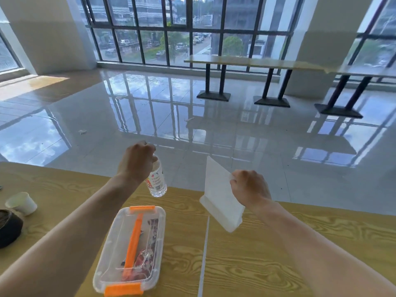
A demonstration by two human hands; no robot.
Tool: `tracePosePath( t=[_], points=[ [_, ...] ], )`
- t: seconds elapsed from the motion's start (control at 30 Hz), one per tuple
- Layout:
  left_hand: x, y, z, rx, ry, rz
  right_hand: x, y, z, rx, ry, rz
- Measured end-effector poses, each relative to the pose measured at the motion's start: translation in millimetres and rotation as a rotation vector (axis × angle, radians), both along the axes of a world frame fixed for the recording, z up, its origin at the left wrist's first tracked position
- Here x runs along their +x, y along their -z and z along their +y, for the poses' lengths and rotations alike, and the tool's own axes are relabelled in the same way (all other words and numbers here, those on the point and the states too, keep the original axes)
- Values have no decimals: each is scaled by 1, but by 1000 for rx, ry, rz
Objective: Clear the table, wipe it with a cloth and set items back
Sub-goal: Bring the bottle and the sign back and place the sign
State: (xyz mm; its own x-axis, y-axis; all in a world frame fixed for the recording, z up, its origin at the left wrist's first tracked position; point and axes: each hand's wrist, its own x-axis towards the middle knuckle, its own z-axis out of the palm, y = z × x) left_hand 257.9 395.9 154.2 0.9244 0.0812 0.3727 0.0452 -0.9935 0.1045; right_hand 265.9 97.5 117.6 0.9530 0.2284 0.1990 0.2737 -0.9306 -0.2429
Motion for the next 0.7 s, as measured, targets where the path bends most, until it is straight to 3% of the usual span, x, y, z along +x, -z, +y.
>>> tracePosePath(
  t=[0.7],
  points=[
    [-41,24,-316,-134,455,60,-134,-4,-287,32,428,-1]
  ],
)
